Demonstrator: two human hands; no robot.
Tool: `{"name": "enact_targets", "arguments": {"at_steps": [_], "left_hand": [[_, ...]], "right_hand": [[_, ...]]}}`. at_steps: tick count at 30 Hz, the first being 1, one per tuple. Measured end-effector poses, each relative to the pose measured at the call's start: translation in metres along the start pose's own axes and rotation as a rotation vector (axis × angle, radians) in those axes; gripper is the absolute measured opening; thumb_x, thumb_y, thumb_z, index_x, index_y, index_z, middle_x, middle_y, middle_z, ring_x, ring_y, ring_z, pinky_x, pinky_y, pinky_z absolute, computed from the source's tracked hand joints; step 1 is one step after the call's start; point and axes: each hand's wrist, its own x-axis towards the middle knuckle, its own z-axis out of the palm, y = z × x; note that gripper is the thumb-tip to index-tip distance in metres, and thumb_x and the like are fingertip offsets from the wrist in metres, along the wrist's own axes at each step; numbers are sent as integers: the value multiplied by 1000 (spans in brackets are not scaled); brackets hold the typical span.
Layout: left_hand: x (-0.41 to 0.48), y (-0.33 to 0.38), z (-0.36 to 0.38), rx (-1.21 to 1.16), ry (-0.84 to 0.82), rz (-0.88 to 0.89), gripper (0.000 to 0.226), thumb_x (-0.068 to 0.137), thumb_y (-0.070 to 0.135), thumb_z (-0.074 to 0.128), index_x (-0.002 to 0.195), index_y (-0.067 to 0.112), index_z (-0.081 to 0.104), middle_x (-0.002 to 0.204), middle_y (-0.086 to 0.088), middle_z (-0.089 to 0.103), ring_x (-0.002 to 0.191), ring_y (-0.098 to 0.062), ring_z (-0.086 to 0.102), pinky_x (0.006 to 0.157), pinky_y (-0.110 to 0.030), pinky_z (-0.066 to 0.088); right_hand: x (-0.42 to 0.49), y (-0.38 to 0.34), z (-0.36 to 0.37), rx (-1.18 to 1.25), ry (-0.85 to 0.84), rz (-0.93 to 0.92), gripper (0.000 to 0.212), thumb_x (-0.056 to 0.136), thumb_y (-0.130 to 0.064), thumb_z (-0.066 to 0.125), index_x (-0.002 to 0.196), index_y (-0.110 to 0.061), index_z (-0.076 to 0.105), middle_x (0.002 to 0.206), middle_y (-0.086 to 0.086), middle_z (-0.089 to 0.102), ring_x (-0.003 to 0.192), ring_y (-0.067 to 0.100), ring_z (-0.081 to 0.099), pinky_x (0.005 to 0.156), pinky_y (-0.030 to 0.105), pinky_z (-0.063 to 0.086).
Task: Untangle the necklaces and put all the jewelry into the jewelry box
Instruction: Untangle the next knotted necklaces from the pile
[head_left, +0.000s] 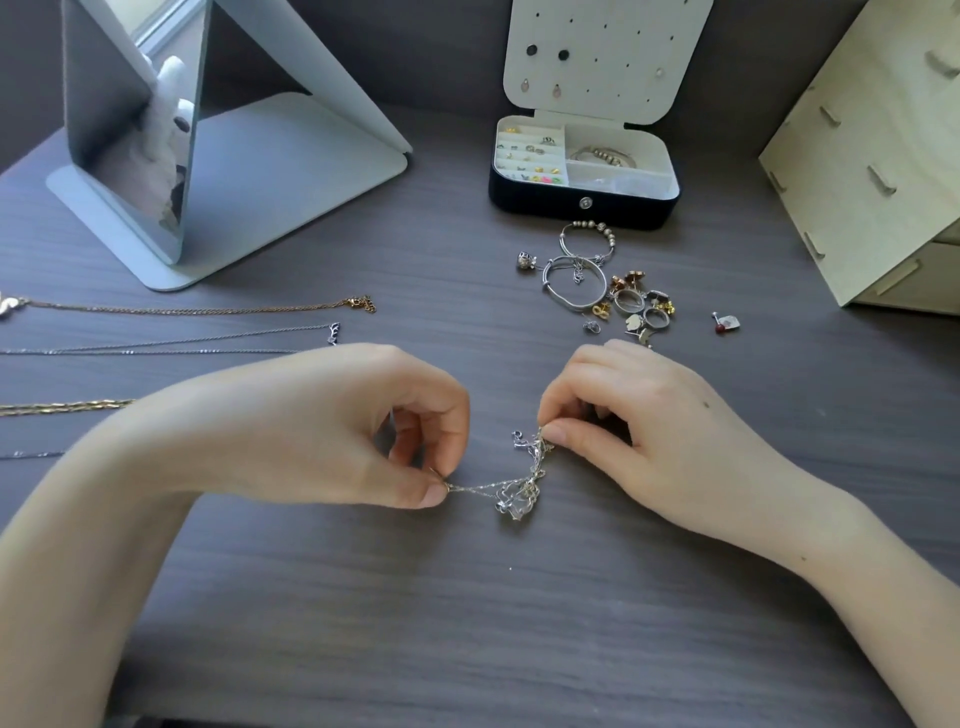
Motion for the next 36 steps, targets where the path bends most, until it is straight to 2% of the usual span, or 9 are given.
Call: {"name": "enact_targets", "arguments": {"at_steps": [4,7,11,17,21,25,28,31,36], "left_hand": [[0,-2,-2,8,22,-3,15,67,36,60,82,38,56,70,18,62,71,-8,59,59,-13,38],[-1,-4,-1,-15,55,-9,17,68,38,58,85,40,56,75,15,64,73,-11,59,60,-17,41],[1,-5,0,-27,98,-14,23,68,41,53,91,44,56,80,14,63,74,-13,59,67,-27,45],[11,-10,13,87,310,-20,34,66,58,49,96,43,55,88,17,55,89,-3,53,79,-21,42],[25,-6,22,229,409,6,40,67,62,48,95,37,60,89,17,51,85,-3,47,78,-17,37],[32,-4,28,238,419,28,13,77,39,68,81,31,58,84,14,47,82,-5,45,71,-12,34],[31,-4,27,245,399,24,20,81,30,70,77,31,50,81,14,48,80,-3,46,69,-13,34],[28,-1,24,197,405,-1,25,81,25,70,73,28,47,68,11,54,69,-6,50,60,-14,37],[25,4,14,-91,373,-25,14,90,17,61,78,22,56,70,11,66,61,-5,58,57,-13,40]], "right_hand": [[-1,-1,-9,203,59,97,11,87,-30,55,82,-22,60,77,-16,56,75,3,50,71,14,39],[-1,-5,-19,466,108,172,9,85,-23,57,85,-15,62,85,-5,67,82,13,62,76,25,49],[-1,-12,-30,730,169,174,9,87,-13,54,84,-5,57,83,5,71,72,7,64,71,17,50],[-1,-17,-31,823,236,163,7,89,-14,51,85,-7,53,74,8,70,64,11,63,64,22,51],[-1,-18,-33,823,255,160,8,88,-15,52,86,-8,53,73,7,69,62,13,62,63,24,51],[-2,-15,-39,727,247,190,9,85,-17,57,81,-9,56,68,7,67,59,10,59,57,22,48],[-3,-10,-40,585,197,240,8,81,-21,60,77,-15,59,62,5,64,56,16,59,56,28,47],[-4,-1,-33,314,151,269,9,79,-31,62,74,-23,60,56,-4,61,51,10,51,53,20,38],[-4,0,-16,-214,245,208,17,78,-38,52,70,-29,64,56,-14,56,51,10,46,50,26,41]]}}
